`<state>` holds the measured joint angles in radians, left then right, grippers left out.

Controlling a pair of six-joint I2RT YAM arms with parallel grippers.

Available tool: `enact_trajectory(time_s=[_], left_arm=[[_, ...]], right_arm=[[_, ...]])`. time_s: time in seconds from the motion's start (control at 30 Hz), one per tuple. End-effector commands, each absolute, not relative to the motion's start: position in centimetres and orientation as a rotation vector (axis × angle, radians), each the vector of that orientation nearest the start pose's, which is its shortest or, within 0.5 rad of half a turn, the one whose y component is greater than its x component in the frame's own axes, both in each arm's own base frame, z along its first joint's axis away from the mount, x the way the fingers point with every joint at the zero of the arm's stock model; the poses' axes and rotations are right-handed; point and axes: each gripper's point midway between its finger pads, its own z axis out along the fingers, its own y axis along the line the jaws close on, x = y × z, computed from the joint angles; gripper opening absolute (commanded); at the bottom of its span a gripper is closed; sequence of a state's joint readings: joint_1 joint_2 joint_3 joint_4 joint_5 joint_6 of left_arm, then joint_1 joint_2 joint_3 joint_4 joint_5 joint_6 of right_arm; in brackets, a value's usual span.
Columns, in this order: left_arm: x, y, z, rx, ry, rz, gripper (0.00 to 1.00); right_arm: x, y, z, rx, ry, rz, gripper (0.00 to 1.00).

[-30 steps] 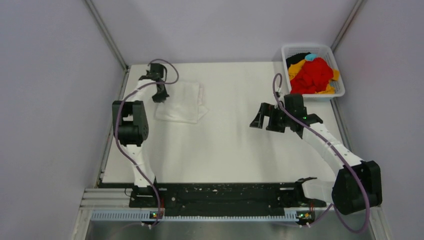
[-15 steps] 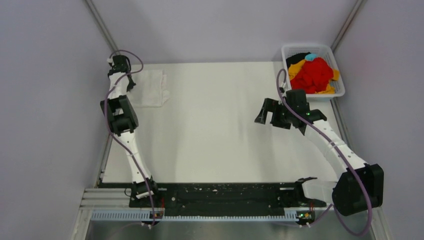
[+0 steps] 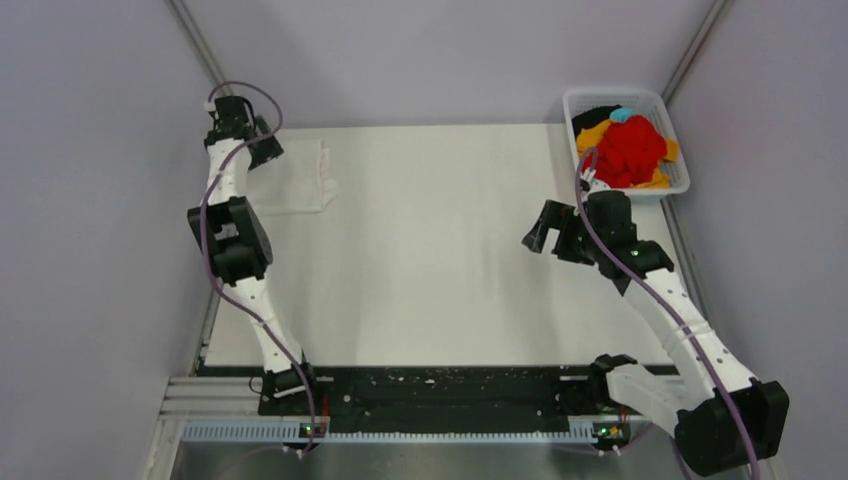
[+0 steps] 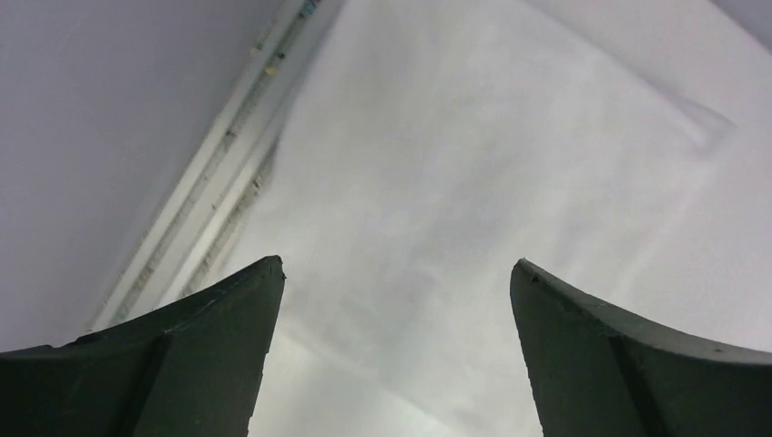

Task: Fold and stack the t-shirts
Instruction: Reset both arms

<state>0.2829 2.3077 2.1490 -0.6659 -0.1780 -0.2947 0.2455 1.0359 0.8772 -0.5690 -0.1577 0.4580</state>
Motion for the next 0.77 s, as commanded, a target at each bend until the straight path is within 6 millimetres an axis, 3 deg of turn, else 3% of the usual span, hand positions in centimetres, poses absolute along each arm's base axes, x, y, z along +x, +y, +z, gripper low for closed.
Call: enact_trajectory(time_s=[0.0,0.13,0.23,0.33,0.4,0.47,0.6,0.73], left_arm=[[53.9,9.1,22.7,-0.622,2.099,-0.096,0.99],[48.2,-2.2,24.2,-0.452,2.097,-0.383,0.99],[42.4,-10.5,23.0,-0.286,2.089,-0.542,0.99],[36.7,-15.1,20.2,-0.218,2.1,-0.717,0.99],[33.8,-16.3,18.5,-0.207,2.107,-0.795,0.99],[31.6,-15.6,16.1,-0.229,2.143,-0.759,0.99],[29.4,-12.9,14.0,-0.272,2.194,-0.604,0.99],[28.9,-12.1,13.2,-0.299,2.188,-0.568,0.99]], right_arm=[[27.7,9.5,17.9,0.28,2.225,0.465,0.99],[27.7,7.3,16.2,0.439,2.163,0.386,0.99],[27.6,5.8,15.0,0.532,2.133,0.316,0.99],[27.4,4.7,13.9,0.609,2.108,0.266,0.99],[27.0,4.3,12.7,0.641,2.103,0.25,0.99],[26.6,4.0,11.7,0.67,2.103,0.238,0.99],[26.0,3.7,10.4,0.69,2.099,0.227,0.99],[26.6,3.9,11.2,0.67,2.043,0.265,0.99]])
